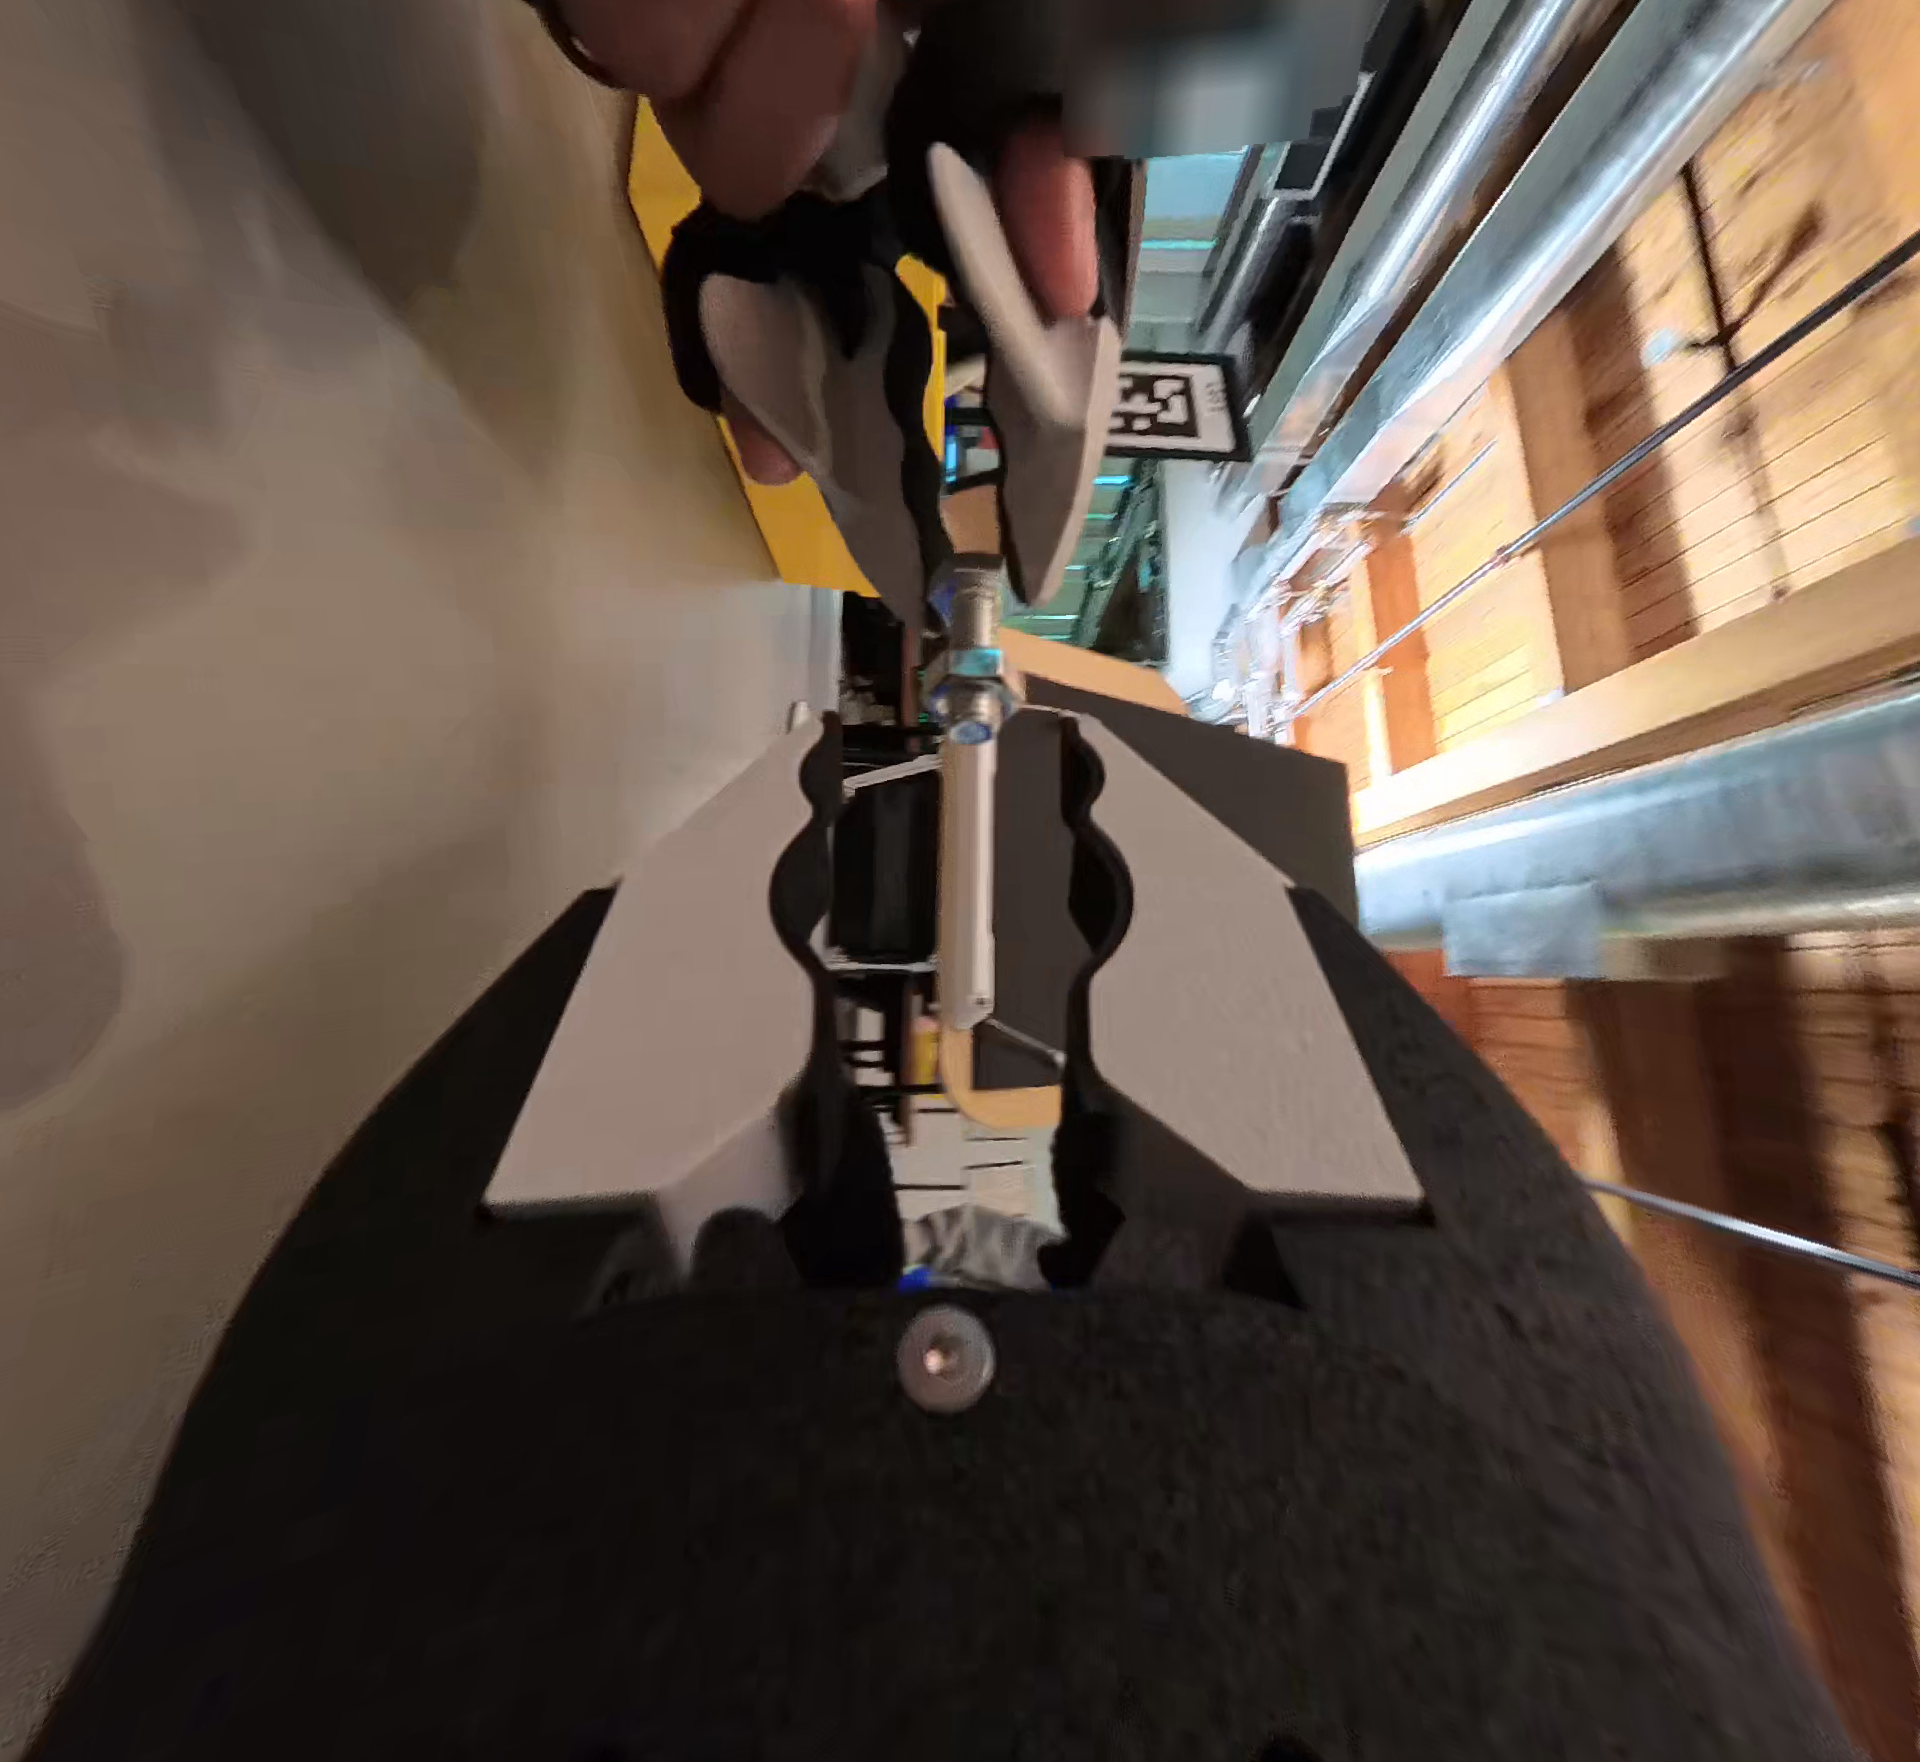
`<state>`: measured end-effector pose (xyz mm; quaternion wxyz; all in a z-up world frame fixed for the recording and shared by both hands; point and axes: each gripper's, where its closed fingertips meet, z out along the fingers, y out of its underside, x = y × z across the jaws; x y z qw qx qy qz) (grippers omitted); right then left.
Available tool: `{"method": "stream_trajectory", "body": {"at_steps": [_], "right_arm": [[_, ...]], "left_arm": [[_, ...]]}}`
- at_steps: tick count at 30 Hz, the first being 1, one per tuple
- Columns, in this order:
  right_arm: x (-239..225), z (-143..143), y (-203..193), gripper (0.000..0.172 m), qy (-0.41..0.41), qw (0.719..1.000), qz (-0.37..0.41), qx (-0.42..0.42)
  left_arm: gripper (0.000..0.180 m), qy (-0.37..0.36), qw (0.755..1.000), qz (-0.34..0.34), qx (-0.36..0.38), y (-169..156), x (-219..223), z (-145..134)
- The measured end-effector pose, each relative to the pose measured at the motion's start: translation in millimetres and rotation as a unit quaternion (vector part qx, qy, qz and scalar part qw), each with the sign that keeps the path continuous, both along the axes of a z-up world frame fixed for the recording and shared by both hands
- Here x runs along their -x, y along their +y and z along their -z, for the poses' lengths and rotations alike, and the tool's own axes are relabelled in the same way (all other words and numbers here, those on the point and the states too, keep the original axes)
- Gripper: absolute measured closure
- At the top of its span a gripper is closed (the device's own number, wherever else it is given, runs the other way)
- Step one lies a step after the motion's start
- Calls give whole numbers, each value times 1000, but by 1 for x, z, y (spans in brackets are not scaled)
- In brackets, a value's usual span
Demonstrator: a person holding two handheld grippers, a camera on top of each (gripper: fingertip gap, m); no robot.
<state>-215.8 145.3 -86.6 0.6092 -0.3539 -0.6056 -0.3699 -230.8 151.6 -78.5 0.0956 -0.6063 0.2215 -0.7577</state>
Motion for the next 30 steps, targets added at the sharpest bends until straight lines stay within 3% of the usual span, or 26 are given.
{"method": "stream_trajectory", "body": {"at_steps": [3, 10, 13, 16, 18, 20, 22, 25, 26, 27, 28, 29, 30], "right_arm": [[4, -4, -4, 138, -34, 998, -15, -44], [6, -6, -7, 155, -52, 997, -24, -60], [5, -7, -6, 155, 6, 1000, -27, 6], [5, -8, -4, 155, 151, 973, -38, 168], [7, -9, -3, 155, 260, 917, -51, 298], [9, -11, -4, 155, 371, 820, -73, 430], [12, -15, -6, 155, 470, 672, -97, 564], [13, -26, -8, 155, 566, 393, -135, 712], [12, -25, -7, 155, 577, 336, -138, 731], [13, -24, -7, 155, 582, 317, -141, 735], [15, -22, -8, 155, 580, 334, -141, 730], [15, -19, -7, 154, 572, 379, -136, 715], [14, -18, -4, 144, 561, 446, -130, 685]], "left_arm": [[164, 6, 1000, 11, 13, -4, -2, 4], [164, -3, 999, 25, 26, -10, -4, 1], [164, -4, 1000, 24, 13, -11, -4, -1], [164, -1, 999, 12, -40, -10, -3, -4], [164, 2, 997, 2, -82, -9, -3, -7], [164, -2, 993, -7, -115, -9, -1, -12], [164, -9, 990, -15, -140, -9, 0, -16], [164, -27, 985, -30, -171, -11, 1, -25], [164, -22, 981, -39, -190, -10, 0, -24], [164, -18, 978, -44, -202, -10, 0, -23], [164, -17, 979, -45, -200, -9, 1, -23], [164, -19, 981, -45, -189, -7, 1, -23], [164, -26, 984, -48, -172, -5, 2, -23]]}}
